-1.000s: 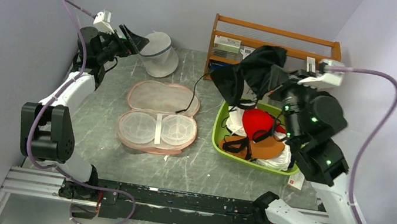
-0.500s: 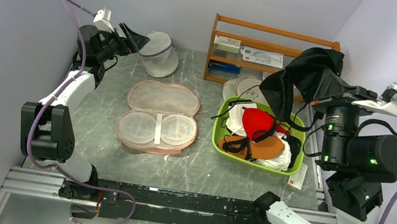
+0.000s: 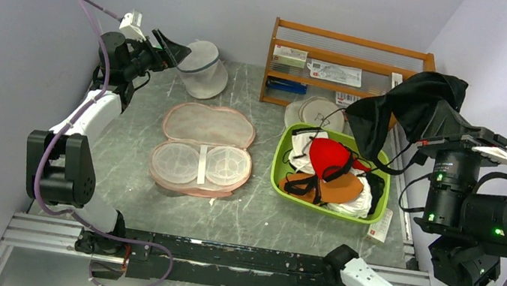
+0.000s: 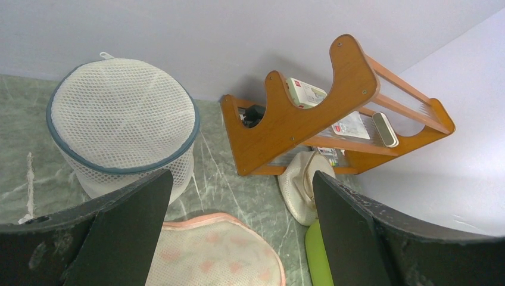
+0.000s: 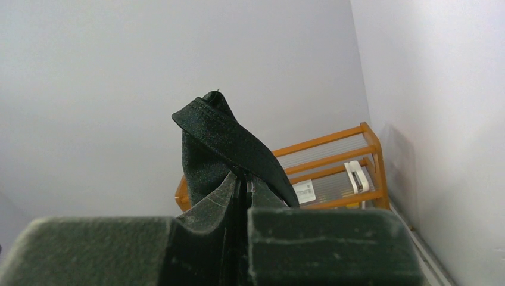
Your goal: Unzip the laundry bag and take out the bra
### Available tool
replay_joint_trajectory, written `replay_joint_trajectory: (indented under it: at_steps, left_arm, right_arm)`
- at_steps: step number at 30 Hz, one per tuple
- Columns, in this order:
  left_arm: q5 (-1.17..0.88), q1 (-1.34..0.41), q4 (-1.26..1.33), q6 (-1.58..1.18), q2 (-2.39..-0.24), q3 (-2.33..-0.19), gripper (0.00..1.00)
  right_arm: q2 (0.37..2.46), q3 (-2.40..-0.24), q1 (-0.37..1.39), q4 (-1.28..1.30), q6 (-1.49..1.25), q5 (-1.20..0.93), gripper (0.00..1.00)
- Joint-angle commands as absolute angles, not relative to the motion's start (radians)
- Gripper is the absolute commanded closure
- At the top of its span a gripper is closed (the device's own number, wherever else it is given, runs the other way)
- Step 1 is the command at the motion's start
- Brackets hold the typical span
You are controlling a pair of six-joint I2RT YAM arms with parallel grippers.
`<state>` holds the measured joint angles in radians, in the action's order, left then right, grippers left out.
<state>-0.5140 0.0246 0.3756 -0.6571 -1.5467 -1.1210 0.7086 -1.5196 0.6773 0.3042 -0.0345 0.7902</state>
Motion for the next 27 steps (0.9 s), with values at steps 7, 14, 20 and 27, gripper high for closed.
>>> replay_joint_trajectory:
  at_steps: [7,14,20,27]
  left_arm:
    - [-0.531,0.027,0.393,-0.672,-1.558,-1.152,0.00]
    - [-0.529,0.027,0.388,-0.672,-1.560,-1.153,0.00]
    - [-0.526,0.027,0.381,-0.670,-1.565,-1.158,0.00]
    - [-0.524,0.027,0.377,-0.672,-1.565,-1.158,0.00]
  right_arm:
    - [0.678,-1.423,0.692,0.293,-0.068,0.820,1.00]
    - [0.740,-1.285,0.694,0.292,-0.172,0.743,1.00]
    - [0.794,-1.184,0.693,0.257,-0.233,0.759,1.00]
    - [0.817,-0.961,0.683,0.296,-0.315,0.960,1.00]
